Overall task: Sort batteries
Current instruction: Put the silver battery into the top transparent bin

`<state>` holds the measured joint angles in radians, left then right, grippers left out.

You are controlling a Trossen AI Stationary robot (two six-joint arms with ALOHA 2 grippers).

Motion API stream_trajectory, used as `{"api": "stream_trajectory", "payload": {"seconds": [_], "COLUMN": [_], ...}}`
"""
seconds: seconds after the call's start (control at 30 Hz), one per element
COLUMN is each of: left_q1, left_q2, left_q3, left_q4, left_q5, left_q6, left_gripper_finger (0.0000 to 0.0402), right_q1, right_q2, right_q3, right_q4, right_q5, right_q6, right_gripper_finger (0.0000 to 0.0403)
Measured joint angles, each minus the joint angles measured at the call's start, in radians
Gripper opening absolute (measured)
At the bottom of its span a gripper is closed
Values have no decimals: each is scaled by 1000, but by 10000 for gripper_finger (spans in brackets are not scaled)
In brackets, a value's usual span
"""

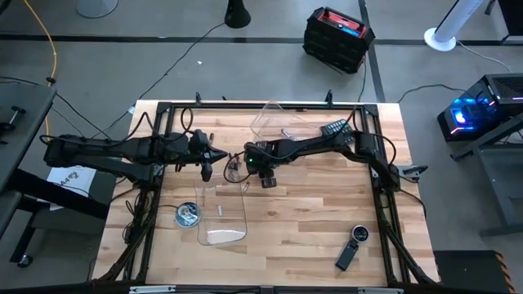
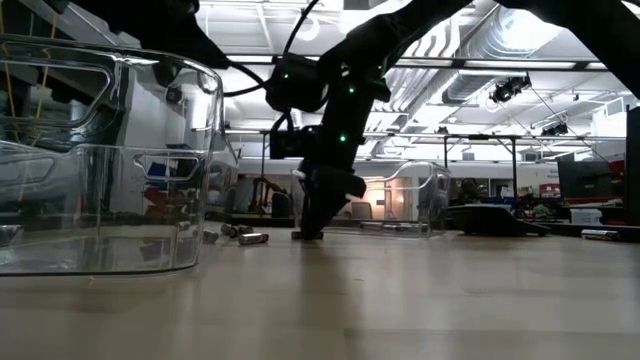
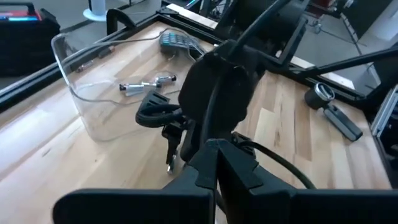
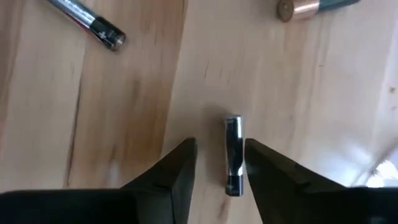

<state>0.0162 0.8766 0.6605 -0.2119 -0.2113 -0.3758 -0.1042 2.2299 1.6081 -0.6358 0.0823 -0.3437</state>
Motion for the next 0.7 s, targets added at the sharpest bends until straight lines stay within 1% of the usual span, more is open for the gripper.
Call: {"api": "stream_trajectory", "payload": {"seconds": [0.07, 0.1, 0.2, 0.23, 0.37, 0.47, 0.53, 0.6, 0.7], "left_q1": [-3, -5, -6, -6, -6, -5, -3, -3, -3], "left_q2": [-8, -13, -47, -62, -137, -188, -216, -236, -243], "left_q3": [0, 0, -1, -1, -1, 0, 1, 1, 1], "left_q4": [0, 5, 41, 68, 187, 254, 275, 259, 210], "left_q5": [4, 10, 31, 33, 33, 13, 5, -18, -82], "left_q6": [-13, -14, -2, 13, 89, 144, 173, 193, 196], "left_gripper_finger": [0, 0, 0, 0, 0, 0, 0, 0, 0], "right_q1": [1, 1, -3, -5, -4, -3, -10, -21, -53], "right_q2": [3, 3, -11, -21, -75, -170, -235, -285, -353], "right_q3": [0, 0, -1, -3, -15, -9, -6, -7, -9], "right_q4": [-8, -10, -16, -17, -28, 16, 19, 3, -63], "right_q5": [-16, -30, -64, -72, -84, -72, -37, 18, 113], "right_q6": [33, 59, 138, 157, 237, 261, 277, 286, 293], "right_gripper_finger": [117, 101, 31, 19, 19, 8, 8, 8, 5]}}
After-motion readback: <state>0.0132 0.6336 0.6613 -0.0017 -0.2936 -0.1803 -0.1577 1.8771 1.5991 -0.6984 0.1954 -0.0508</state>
